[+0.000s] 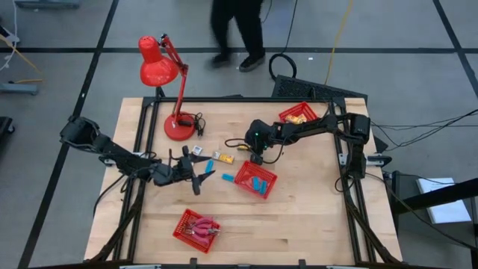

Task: Pick & Place School Supplies
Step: Put the yellow crayon box into the top red bin

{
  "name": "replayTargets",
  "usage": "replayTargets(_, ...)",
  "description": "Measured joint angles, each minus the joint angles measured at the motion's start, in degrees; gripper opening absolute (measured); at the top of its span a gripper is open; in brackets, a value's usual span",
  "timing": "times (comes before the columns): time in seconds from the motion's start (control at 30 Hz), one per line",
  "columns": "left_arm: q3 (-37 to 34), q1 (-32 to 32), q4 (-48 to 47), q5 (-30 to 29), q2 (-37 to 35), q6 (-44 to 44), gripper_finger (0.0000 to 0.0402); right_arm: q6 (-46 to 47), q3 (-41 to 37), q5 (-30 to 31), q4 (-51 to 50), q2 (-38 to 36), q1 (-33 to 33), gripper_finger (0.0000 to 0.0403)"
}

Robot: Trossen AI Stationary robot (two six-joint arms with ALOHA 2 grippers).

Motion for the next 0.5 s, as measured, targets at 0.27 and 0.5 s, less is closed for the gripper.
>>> replayTargets(0.27,0.0,0.4,-0.9,0.0,0.0,-0.8,0.0259,-0.7,-0.2,3.3,-0.3,-2.2,0.2,0.0062)
replayTargets(0.5,0.0,0.4,-1.0,0.0,0.0,-1.0,0.0260,-2.2,-0.2,7.4,-1.3,-6.6,0.2,0.0062)
